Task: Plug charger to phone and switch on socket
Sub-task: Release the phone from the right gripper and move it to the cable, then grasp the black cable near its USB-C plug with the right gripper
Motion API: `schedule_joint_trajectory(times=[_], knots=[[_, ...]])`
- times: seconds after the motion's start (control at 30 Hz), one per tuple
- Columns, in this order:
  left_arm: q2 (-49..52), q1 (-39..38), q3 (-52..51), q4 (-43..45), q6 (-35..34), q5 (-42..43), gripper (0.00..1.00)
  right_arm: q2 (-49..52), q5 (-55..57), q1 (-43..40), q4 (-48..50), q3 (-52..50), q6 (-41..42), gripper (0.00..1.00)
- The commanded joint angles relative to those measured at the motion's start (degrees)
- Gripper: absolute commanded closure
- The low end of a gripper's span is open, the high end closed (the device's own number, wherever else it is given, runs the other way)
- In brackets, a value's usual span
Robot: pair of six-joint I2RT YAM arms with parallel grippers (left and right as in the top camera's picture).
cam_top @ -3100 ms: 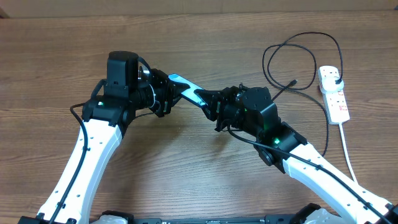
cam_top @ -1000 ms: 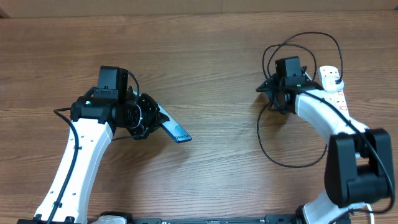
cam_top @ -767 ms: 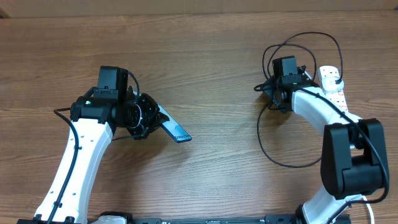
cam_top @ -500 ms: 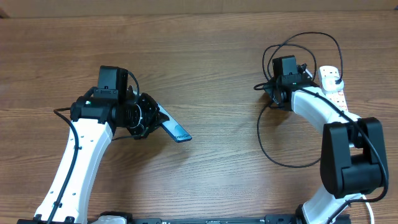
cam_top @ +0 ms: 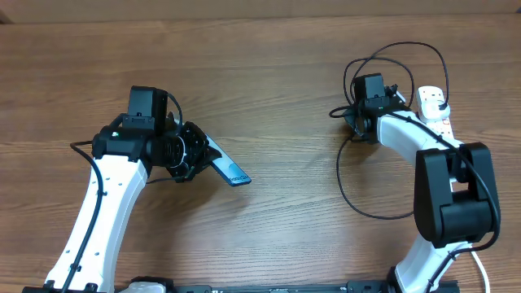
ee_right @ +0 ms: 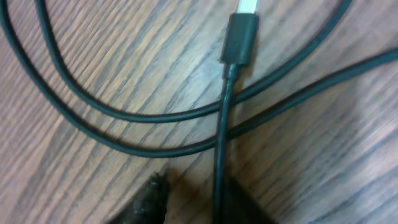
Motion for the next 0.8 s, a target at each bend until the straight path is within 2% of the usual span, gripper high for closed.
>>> schedule_joint_trajectory(times=[0.0,0.07,0.33,0.47,0.7,0.77], knots=[[-0.28,-0.15,0.74,0.31,1.44,1.77,0.96,1.40,-3.48,-0.33,-0.63,0.31,-2.62,0.87],[-0.28,-0.15,0.74,0.33,1.44,1.75,0.96,0.79,-5.97,-0.31,-1.51,1.03,-4.52,0.96],[-0.28,-0.15,0.74,0.39,1.44,1.73,0.96,-5.38,-9.40,0.33,-11.93,5.92,-5.84,0.96],[-0.28,-0.15,0.74,1.29,1.44,1.75,0.96,-8.72,-14.88,2.08,-16.31,6.75,-7.98,0.96],[-0.28,-0.17,0.74,1.79,1.49,1.77,0.96,-9.16,-13.77,11.61,-26.05,5.53,-8.74,0.96],[-0.28,-0.17,0.74,1.79,1.49,1.77,0.96,-9.16,-11.93,14.34,-27.15,4.48,-8.74,0.92]])
